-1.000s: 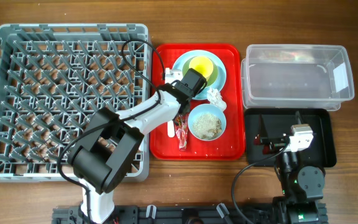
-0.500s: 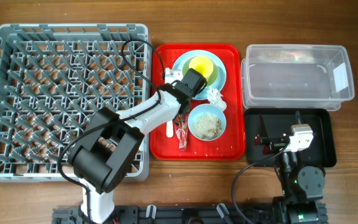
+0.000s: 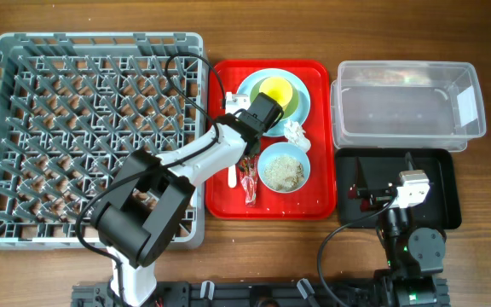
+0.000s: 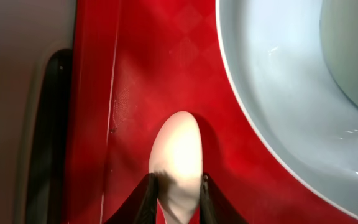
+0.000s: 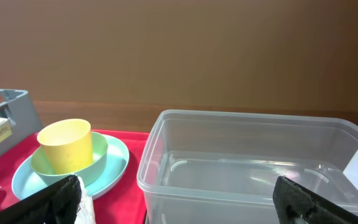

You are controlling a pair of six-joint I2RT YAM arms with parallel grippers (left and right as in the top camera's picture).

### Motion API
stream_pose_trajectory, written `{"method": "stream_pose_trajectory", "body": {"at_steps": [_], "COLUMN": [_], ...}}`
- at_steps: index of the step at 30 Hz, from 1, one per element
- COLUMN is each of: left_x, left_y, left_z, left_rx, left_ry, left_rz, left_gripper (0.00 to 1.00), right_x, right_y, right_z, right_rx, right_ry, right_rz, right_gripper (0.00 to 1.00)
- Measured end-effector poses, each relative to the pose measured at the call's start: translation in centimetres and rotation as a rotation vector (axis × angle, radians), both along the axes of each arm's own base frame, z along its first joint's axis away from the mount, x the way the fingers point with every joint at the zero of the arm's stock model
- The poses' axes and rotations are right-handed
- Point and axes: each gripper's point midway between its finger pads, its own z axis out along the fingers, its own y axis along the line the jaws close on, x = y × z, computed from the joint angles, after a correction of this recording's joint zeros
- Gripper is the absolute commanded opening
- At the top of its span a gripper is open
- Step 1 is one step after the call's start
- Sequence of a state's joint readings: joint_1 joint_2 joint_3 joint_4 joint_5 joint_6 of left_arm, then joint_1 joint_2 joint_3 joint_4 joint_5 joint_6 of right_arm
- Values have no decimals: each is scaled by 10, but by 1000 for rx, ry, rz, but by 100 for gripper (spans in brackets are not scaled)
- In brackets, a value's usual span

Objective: Sort waste into correct bins and load items into the dishwasher rack
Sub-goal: 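Carry the spoon with the left gripper and drop it into the rack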

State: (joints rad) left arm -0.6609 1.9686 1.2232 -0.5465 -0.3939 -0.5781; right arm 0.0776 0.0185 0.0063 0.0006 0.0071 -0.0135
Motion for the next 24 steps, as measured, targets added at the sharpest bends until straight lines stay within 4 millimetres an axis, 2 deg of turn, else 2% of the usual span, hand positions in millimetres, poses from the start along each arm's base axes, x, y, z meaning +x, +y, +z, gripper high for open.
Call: {"method": "stream_pose_trajectory", "body": {"at_steps": [6, 10, 17, 24], "left_x": [-2, -3, -5, -5], "left_y": [2, 3, 8, 6], "left_z": [2, 5, 8, 7], "left_rx": [6, 12, 27, 17], "left_ry": [7, 10, 11, 17], "left_rz": [1, 1, 6, 7], "left_gripper": [16, 8, 4, 4], "right_x": [0, 0, 0, 0], "right_y": [0, 0, 0, 0], "right_z": [0, 0, 0, 0], "right_rx": [0, 0, 0, 0], "right_ry": [0, 0, 0, 0], "right_rz": [0, 0, 0, 0], "right_gripper": [100, 100, 100, 100]}}
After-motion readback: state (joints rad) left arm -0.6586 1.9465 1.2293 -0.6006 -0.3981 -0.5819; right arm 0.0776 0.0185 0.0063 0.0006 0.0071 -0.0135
